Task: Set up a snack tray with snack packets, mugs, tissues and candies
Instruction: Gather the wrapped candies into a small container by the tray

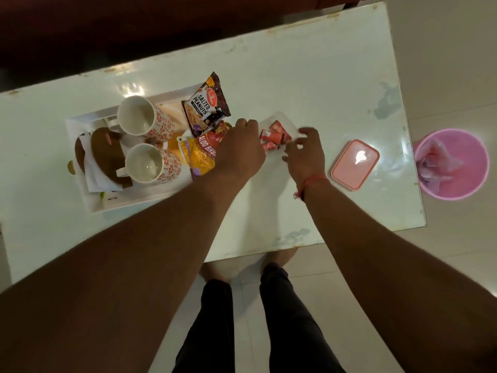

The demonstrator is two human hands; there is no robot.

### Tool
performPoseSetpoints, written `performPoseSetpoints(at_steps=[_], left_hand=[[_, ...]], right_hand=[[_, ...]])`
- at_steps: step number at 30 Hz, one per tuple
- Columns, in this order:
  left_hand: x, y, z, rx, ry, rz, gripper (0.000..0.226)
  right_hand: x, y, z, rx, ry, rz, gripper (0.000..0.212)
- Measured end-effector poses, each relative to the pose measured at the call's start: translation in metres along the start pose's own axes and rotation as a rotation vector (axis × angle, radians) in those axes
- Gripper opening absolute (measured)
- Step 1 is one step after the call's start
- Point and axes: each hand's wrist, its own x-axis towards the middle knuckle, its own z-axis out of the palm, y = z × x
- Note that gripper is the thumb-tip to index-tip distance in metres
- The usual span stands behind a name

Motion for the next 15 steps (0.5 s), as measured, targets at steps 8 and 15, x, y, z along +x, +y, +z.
performPoseSetpoints(at_steps=[8,15], left_hand=[[0.002,0.005,0.003,-0.244,-0.021,-0.245,0.023],[0.008,0.0,0.011,-0.377,-0.087,-0.387,0.025]], right_hand=[[0.038,-0.047,0.005,-0.275,-0.069,-0.157,0.043],[0.044,-0.044,-0.01,-0.395,-0.121,-0.27,0.043]])
